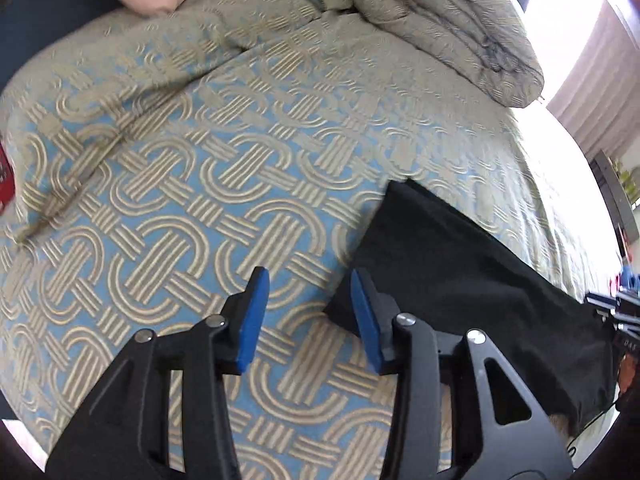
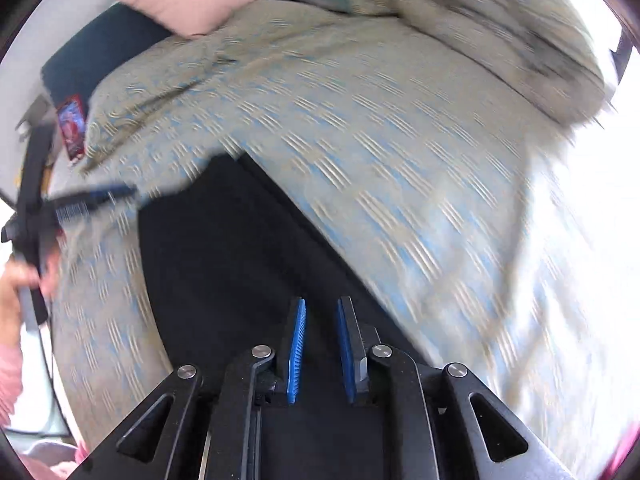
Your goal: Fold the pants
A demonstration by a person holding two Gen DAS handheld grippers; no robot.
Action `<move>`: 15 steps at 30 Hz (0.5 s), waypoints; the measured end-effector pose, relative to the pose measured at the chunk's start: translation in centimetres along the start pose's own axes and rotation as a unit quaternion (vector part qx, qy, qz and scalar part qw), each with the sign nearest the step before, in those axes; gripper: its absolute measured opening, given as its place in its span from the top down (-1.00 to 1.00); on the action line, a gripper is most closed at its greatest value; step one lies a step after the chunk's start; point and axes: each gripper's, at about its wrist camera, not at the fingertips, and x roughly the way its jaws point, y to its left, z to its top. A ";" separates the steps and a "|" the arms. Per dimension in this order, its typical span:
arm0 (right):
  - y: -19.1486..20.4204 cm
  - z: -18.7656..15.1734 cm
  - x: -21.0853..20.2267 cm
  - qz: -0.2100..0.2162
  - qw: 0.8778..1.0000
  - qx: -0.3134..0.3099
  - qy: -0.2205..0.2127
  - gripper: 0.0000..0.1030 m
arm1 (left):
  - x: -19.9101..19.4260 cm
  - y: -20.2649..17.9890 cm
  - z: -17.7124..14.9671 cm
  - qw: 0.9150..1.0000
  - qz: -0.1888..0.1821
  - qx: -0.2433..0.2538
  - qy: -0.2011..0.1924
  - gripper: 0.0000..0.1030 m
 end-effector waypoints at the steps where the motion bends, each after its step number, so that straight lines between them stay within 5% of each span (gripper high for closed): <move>1: -0.9 -2.1 -1.2 -0.013 1.000 0.019 -0.001 0.68 | -0.5 -0.8 -0.1 1.000 -0.004 0.014 -0.005 0.04; 4: -4.6 -11.0 -5.8 -0.078 0.990 0.118 -0.010 0.65 | -3.0 -4.4 -2.0 0.998 -0.029 0.055 -0.011 -0.27; 9: -8.5 -26.9 -11.9 -0.134 0.938 0.319 -0.013 0.65 | -4.1 -12.6 -7.6 0.986 -0.127 0.101 0.048 -0.39; 12: -9.1 -34.9 -14.2 -0.128 0.901 0.412 -0.029 0.65 | -3.4 -19.0 -12.8 0.954 -0.232 0.135 0.134 -0.39; 15: -9.2 -38.2 -14.8 -0.127 0.886 0.445 -0.043 0.64 | -3.1 -25.6 -18.1 0.912 -0.299 0.201 0.194 -0.39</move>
